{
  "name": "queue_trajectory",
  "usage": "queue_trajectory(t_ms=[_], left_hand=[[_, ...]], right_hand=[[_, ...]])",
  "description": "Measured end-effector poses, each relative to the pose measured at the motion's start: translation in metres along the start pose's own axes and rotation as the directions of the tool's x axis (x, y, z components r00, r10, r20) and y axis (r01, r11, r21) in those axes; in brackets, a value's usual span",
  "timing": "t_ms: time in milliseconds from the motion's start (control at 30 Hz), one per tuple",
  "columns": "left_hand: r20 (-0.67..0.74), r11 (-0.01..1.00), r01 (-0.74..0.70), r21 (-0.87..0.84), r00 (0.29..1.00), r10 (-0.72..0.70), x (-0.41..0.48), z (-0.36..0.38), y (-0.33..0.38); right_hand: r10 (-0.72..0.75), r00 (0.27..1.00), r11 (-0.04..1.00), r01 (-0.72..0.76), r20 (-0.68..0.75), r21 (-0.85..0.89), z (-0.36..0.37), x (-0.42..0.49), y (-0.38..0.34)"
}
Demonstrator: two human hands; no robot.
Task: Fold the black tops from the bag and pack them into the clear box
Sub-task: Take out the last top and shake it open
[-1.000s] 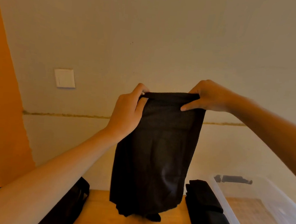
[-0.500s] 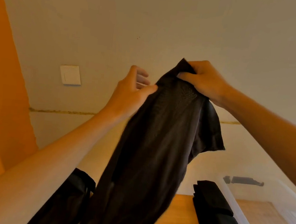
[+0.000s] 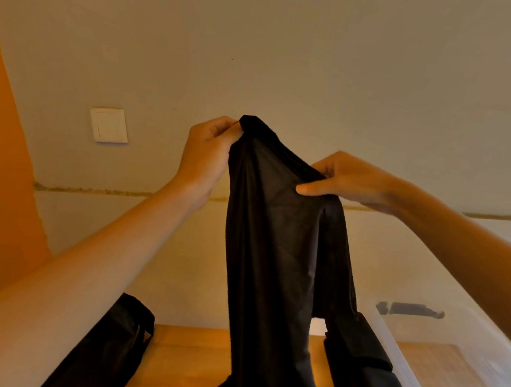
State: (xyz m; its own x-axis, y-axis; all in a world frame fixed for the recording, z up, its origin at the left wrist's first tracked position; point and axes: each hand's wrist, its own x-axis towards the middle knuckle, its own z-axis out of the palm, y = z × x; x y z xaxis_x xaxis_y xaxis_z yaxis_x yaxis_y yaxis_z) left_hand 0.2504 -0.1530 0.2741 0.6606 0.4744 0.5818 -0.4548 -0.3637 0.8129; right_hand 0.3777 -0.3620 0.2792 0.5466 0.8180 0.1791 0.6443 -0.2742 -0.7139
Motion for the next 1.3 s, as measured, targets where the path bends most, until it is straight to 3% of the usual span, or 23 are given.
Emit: queue_trajectory(t_ms=[100,233,300,367,433,533,600,667,800,900,1000,1133,1300], left_hand=[[-0.107,0.998,-0.058,-0.016,0.993,0.056,0.000,-0.006,0.004],[-0.254,0.997,0.009,-0.074,0.967,-0.028,0.013,-0.017,-0.003],[-0.305,0.998,0.058,0.019,0.951,-0.050,0.016,-0.019,-0.008],[-0.324,0.988,0.026,0.155,0.946,0.026,0.014,-0.018,-0.008],[-0.245,0.964,-0.120,0.237,0.953,0.179,0.008,-0.018,-0.001],[0.055,0.934,-0.308,0.180,0.951,0.303,0.002,-0.032,0.011],[0.270,0.950,-0.290,0.118,0.930,0.250,0.000,-0.042,0.017],[0.396,0.976,-0.204,0.076,0.904,0.158,-0.002,-0.048,0.019],[0.350,0.931,-0.288,0.225,0.915,0.198,-0.002,-0.049,0.022],[0.225,0.971,-0.212,0.114,0.957,0.182,0.001,-0.053,0.024],[0.175,0.972,-0.217,0.090,0.964,0.199,0.002,-0.061,0.023],[0.268,0.899,-0.326,0.294,0.930,0.250,-0.005,-0.071,0.025],[0.394,0.820,-0.325,0.471,0.909,0.135,-0.006,-0.091,0.022]], right_hand=[[0.003,0.998,0.997,-0.008,0.064,0.077,0.002,-0.003,0.022],[-0.009,0.998,0.991,0.017,-0.061,0.131,-0.002,0.002,0.030],[-0.038,0.986,0.994,0.053,-0.164,0.091,0.000,0.006,0.025],[-0.095,0.972,0.994,0.106,-0.213,0.038,0.001,0.008,0.014],[-0.157,0.966,0.986,0.167,-0.204,0.030,-0.002,0.007,0.002],[-0.225,0.959,0.969,0.238,-0.175,0.059,-0.013,0.002,-0.013],[-0.240,0.961,0.961,0.255,-0.133,0.110,-0.019,-0.002,-0.017],[-0.251,0.963,0.953,0.263,-0.094,0.151,-0.022,-0.004,-0.018],[-0.262,0.965,0.948,0.259,-0.011,0.184,-0.022,-0.007,-0.019],[-0.249,0.969,0.967,0.248,-0.001,0.064,-0.022,-0.009,-0.019],[-0.229,0.973,0.969,0.231,-0.034,0.089,-0.023,-0.010,-0.020],[-0.200,0.979,0.977,0.197,-0.030,-0.079,-0.025,-0.015,-0.024],[-0.149,0.987,0.970,0.134,-0.058,-0.205,-0.034,-0.017,-0.028]])
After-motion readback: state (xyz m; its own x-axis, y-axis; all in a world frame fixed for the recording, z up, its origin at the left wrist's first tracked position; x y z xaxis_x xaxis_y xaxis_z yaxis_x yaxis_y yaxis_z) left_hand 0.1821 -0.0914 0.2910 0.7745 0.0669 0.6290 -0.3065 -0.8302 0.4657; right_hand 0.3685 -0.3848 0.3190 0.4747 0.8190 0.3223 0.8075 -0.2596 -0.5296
